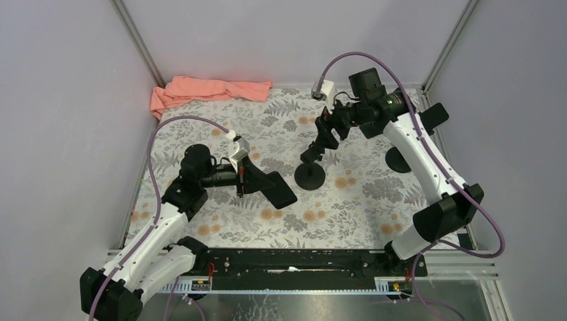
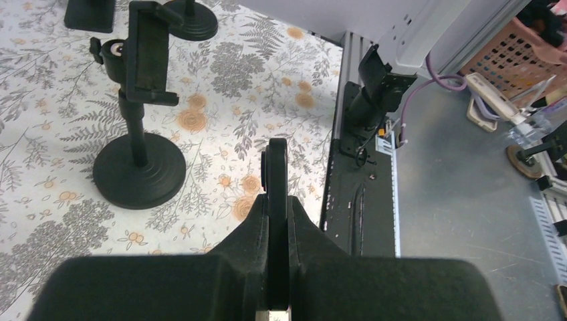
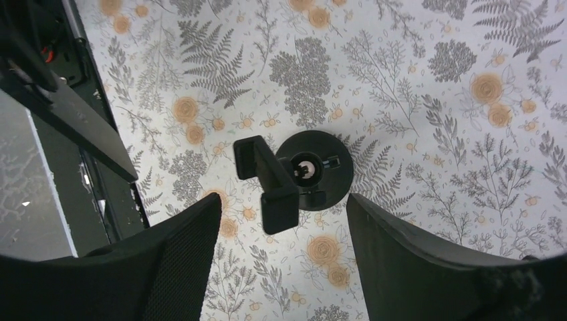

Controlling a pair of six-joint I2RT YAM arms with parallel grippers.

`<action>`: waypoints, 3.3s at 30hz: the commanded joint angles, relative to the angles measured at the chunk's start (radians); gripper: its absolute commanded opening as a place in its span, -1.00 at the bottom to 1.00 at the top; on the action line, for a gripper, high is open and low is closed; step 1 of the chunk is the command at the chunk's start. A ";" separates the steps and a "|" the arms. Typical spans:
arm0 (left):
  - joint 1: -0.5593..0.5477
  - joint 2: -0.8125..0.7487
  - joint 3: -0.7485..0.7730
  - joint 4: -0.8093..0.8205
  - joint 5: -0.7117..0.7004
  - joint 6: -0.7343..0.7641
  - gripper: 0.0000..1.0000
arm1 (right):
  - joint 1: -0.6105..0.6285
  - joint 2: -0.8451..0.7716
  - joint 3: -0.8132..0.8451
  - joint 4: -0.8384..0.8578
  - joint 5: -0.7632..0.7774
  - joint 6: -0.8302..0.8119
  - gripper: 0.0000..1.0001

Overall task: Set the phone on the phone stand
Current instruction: Adjust the phone stand at the center of the board, then adjust the phone.

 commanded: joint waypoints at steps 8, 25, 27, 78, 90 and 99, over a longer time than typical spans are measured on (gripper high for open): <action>0.007 0.078 -0.018 0.247 0.011 -0.212 -1.00 | 0.002 -0.094 -0.158 0.127 -0.019 0.060 0.52; 0.007 0.116 -0.093 0.327 -0.036 -0.266 -1.00 | 0.004 -0.072 -0.259 0.215 -0.033 0.145 -0.52; 0.007 0.128 -0.097 0.330 -0.065 -0.264 -1.00 | -0.003 -0.073 -0.276 0.219 -0.042 0.158 -0.62; -0.392 0.411 0.411 0.023 -0.130 -0.077 -1.00 | -0.024 -0.549 -0.668 0.059 -0.552 -0.144 0.94; -0.426 0.481 0.470 0.052 -0.201 -0.110 -1.00 | -0.012 -0.540 -0.736 0.201 -0.562 0.013 -0.56; -0.426 0.254 0.144 0.452 -0.471 -0.328 0.53 | -0.116 -0.572 -0.763 0.288 -0.762 0.120 -1.00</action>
